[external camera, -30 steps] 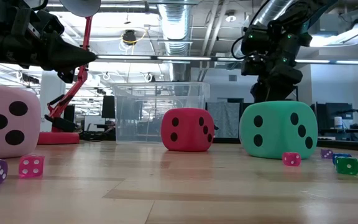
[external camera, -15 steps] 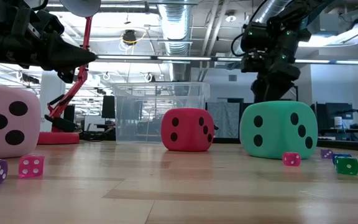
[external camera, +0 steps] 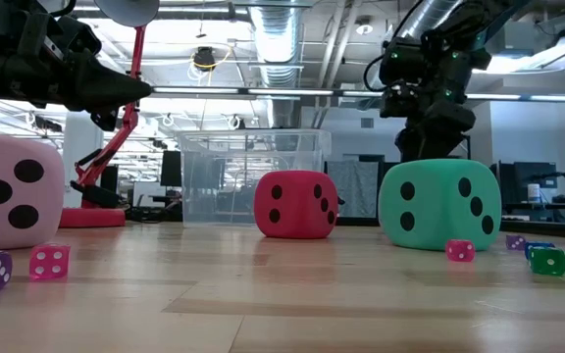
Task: Pick & Place Dice
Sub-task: Put the large purple die into the transparent bin
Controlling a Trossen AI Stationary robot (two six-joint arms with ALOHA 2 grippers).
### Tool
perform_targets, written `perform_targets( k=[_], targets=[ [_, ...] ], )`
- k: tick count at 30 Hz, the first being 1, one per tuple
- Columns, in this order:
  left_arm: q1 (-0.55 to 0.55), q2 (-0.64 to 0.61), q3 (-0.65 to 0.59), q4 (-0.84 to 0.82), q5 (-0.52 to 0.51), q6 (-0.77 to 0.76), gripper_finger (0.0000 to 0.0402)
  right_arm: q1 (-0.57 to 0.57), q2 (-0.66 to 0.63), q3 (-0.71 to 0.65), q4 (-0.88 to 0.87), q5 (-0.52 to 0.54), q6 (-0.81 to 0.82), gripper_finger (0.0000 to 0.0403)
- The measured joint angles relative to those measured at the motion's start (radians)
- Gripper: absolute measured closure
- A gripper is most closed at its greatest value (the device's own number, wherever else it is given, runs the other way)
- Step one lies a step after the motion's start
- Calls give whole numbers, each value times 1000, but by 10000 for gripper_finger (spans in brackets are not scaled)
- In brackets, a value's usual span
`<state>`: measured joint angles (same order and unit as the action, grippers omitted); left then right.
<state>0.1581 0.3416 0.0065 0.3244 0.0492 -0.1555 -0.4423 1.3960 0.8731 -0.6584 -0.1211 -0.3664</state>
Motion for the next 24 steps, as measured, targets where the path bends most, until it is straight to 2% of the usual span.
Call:
perform_targets(
  k=[17, 24],
  targets=[
    [0, 0, 0, 0, 0, 0, 390, -4, 0, -31, 37, -10, 0, 3],
    [0, 0, 0, 0, 0, 0, 390, -4, 64, -28, 47, -26, 11, 2]
  ],
)
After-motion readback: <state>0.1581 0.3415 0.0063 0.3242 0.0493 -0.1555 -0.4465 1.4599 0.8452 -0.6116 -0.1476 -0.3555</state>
